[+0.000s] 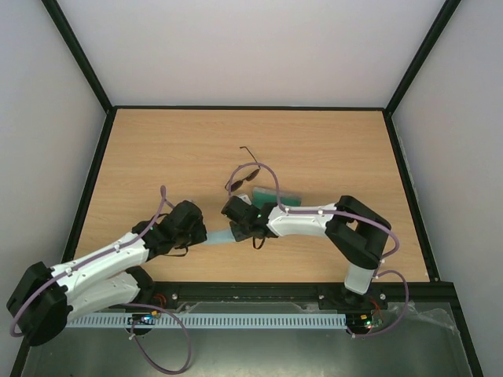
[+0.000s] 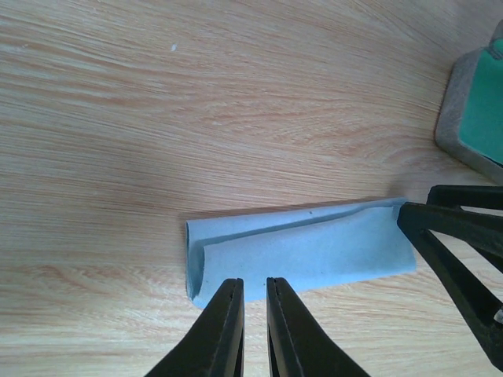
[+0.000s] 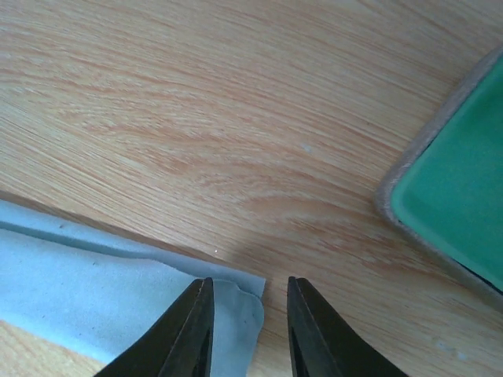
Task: Organize the sunglasses
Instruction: Fold the glasses cleaning cloth at the center of the board.
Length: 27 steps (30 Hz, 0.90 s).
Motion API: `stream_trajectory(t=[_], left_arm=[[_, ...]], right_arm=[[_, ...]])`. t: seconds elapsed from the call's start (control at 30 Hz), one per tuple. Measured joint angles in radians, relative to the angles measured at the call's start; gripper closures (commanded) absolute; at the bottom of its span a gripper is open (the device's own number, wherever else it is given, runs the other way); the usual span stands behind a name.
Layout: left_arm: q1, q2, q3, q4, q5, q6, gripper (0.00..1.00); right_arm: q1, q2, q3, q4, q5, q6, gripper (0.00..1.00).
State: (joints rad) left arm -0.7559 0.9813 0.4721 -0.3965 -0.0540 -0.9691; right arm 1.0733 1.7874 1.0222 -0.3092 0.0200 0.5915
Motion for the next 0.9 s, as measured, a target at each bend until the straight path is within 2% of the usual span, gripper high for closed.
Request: stream_trajectory(t=[0.4, 0.9], left_arm=[[-0.021, -0.002, -0.007, -0.002, 0.024, -0.026, 0.93], [-0.027, 0.186, -0.015, 0.050, -0.015, -0.003, 0.94]], right_arm=[[0.000, -0.145, -0.046, -0.019, -0.022, 0.028, 0.70], [0.000, -0.088, -0.089, -0.015, -0.067, 0.094, 0.69]])
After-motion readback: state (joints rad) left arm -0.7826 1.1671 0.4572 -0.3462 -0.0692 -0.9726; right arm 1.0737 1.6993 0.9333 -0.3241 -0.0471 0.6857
